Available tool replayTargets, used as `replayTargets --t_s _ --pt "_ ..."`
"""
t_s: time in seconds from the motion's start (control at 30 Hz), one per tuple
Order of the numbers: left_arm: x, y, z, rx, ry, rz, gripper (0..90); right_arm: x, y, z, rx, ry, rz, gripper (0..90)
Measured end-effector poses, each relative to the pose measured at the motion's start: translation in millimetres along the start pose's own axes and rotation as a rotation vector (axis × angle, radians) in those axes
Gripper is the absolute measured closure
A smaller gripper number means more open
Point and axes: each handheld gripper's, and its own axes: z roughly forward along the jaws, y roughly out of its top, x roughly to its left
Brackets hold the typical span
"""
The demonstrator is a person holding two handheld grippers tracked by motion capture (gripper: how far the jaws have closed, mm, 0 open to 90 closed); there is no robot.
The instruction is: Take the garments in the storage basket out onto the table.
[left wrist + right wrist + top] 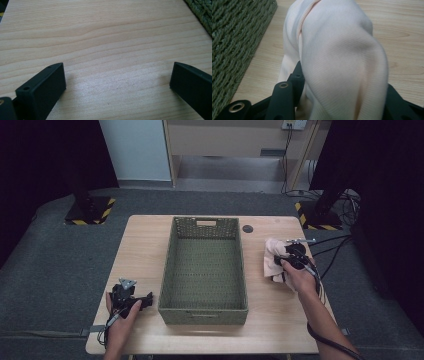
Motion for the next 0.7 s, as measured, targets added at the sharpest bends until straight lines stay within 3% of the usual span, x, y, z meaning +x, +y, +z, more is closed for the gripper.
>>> replayTargets --t_s 0.27,0.7 --pt "0.1 0.0 0.0 0.001 0.000 0.000 0.0 0.6 -5.8 18.4 0.027 -0.002 0.000 54.8" --pt "0.1 0.1 0.0 0.001 -0.001 0.001 0.0 -1.6 -11.5 31.6 0.057 -0.019 0.006 52.1"
